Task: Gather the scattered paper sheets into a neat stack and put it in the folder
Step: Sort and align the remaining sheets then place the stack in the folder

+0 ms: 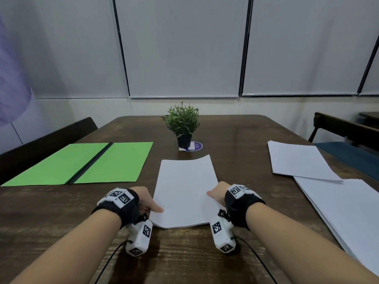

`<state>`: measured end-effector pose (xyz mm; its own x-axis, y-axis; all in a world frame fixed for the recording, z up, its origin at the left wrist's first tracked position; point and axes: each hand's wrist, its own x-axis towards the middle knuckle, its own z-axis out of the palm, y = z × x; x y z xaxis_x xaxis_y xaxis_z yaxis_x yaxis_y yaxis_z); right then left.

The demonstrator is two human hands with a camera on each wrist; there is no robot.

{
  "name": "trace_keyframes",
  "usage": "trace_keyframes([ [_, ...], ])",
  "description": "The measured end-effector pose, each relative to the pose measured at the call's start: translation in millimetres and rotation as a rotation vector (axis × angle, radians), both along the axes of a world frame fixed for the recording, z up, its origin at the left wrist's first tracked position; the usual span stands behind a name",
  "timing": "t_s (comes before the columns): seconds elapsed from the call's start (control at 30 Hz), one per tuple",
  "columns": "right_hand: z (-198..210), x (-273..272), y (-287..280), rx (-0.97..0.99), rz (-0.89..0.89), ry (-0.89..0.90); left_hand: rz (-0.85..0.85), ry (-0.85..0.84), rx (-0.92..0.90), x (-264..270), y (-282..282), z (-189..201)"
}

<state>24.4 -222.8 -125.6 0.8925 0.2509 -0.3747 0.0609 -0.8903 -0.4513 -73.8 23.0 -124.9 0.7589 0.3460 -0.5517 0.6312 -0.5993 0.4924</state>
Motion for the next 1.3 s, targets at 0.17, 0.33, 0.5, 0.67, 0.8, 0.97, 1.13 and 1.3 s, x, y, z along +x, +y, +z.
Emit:
trace_keyframes([
  [0.17,-0.8,-0.8,-0.4,-0.074,0.027,-0.001,-0.044,0.101,0.028,-6.1,-8.4,20.1],
  [0.33,48.8,5.1,-50.1,0.044,-0.002,-0.051,-0.136,-0.032,0.418,21.6,-43.0,69.2],
  [0.5,82.8,57.2,-153.6,0.193,-0.314,-0.172,0.024,-0.414,-0.041,87.7,-134.7,82.8],
  [0.67,84.7,113.4,-256.9,0.308,-0.542,-0.161,0.096,-0.5,-0.363,174.7,-242.1,56.9],
  [0.8,58.4,164.8,-308.7,0.343,-0.653,-0.085,0.072,-0.435,-0.332,272.4,-286.9,3.8],
  [0.97,35.0,221.6,-334.7,0.367,-0.644,0.009,0.033,-0.351,-0.349,301.3,-331.7,3.2],
  [1.13,27.2,245.0,-340.3,0.297,-0.598,-0.006,-0.07,-0.22,-0.426,323.4,-354.1,2.7],
  [1.3,14.0,256.3,-342.0,0.196,-0.554,-0.006,-0.082,-0.149,-0.409,330.8,-349.4,0.9],
])
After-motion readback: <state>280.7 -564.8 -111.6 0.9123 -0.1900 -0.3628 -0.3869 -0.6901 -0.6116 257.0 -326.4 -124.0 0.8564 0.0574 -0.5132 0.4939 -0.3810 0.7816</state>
